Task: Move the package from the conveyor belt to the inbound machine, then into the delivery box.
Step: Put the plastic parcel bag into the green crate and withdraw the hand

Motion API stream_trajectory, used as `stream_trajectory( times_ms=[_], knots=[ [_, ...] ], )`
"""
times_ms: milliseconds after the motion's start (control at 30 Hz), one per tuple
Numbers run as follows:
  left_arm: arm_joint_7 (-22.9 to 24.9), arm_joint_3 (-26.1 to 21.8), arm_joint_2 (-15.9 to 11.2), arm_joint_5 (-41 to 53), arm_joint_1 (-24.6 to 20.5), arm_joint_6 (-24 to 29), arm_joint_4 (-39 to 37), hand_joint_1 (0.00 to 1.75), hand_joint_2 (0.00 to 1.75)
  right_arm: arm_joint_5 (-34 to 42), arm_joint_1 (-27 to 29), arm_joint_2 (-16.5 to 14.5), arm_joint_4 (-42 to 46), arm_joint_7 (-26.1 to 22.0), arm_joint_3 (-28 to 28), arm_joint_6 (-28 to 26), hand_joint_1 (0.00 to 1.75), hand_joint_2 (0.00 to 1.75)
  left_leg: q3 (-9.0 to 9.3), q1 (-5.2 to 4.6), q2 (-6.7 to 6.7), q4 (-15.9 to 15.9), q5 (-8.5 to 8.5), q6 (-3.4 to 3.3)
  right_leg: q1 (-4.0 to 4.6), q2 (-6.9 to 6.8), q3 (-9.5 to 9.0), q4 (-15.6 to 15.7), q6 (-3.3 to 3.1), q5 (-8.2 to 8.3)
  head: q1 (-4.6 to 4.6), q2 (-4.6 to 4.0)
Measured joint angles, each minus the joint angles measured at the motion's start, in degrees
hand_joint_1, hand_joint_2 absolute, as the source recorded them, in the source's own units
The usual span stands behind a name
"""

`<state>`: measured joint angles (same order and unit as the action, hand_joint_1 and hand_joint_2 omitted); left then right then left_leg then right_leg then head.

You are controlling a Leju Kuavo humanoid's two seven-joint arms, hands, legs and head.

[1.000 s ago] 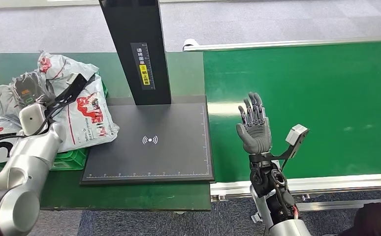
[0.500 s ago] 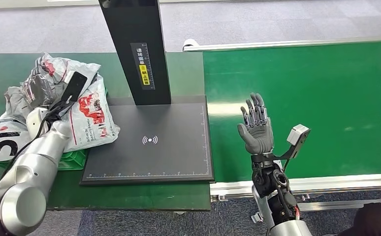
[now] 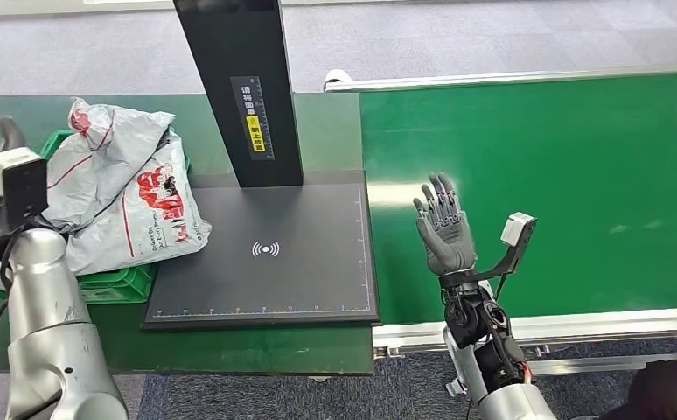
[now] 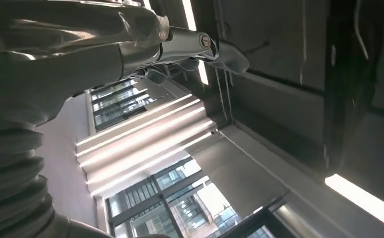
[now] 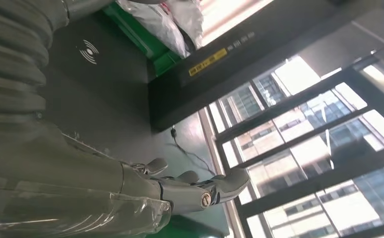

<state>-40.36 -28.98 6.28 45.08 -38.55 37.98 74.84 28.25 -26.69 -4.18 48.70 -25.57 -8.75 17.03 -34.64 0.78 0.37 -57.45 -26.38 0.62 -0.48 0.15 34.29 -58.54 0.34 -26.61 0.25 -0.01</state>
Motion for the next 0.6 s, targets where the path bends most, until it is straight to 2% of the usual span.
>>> stream_trajectory(
  times_ms=[167, 367, 400, 500, 533, 600],
  knots=[
    [0.04, 2.11, 1.51, -3.91, 4.07, -0.04, 6.83, 0.0, 1.75, -0.16, -0.13, 1.34, -0.92, -1.5, -1.49, 0.26, 0.0, 1.75, -0.03, -0.02, -0.04, -0.01, 0.0, -0.01, -0.01, -0.09, -0.02, 0.01, 0.01, 0.0, 0.02, -0.01],
    [0.06, 3.24, 2.27, -4.46, 5.6, -0.04, 10.02, 0.0, 1.75, -0.21, -0.16, 2.06, -1.48, -1.64, -2.2, 0.22, 0.0, 1.75, -0.01, -0.01, -0.07, -0.01, 0.0, -0.01, -0.01, -0.1, -0.02, 0.01, 0.01, 0.0, 0.02, -0.01],
    [0.07, 3.45, 2.34, -4.97, 5.79, -0.04, 10.21, 0.0, 1.31, -0.25, -0.17, 2.15, -1.53, -1.64, -2.24, 0.12, 0.0, 1.75, -0.01, -0.01, -0.07, -0.01, 0.0, -0.01, -0.01, -0.1, -0.02, 0.01, 0.01, 0.0, 0.01, -0.01],
    [0.1, 6.28, 2.22, -12.32, 7.16, -0.27, 9.38, 0.0, 1.31, -1.42, -0.01, 2.56, -1.24, -1.86, -2.29, -2.11, 0.0, 1.75, 0.03, -0.02, -0.07, -0.02, 0.0, -0.01, -0.02, -0.11, 0.0, 0.03, 0.01, 0.0, 0.01, -0.01],
    [0.37, 8.78, 1.92, -18.09, 8.09, -0.87, 8.49, 0.0, 1.75, -2.3, 0.2, 2.77, -0.75, -2.03, -2.29, -3.57, 0.0, 1.75, 0.03, -0.02, -0.08, -0.02, 0.0, -0.01, -0.02, -0.12, -0.01, 0.04, 0.01, 0.0, 0.01, -0.01],
    [1.87, 16.01, 1.11, -31.3, 10.89, -3.47, 6.69, 0.0, 1.75, -4.34, 0.82, 3.19, 0.93, -2.3, -2.27, -6.22, 0.0, 1.75, 0.0, -0.02, -0.09, -0.02, 0.0, -0.01, -0.03, -0.14, -0.03, 0.05, 0.01, 0.0, 0.01, -0.01]
  ],
)
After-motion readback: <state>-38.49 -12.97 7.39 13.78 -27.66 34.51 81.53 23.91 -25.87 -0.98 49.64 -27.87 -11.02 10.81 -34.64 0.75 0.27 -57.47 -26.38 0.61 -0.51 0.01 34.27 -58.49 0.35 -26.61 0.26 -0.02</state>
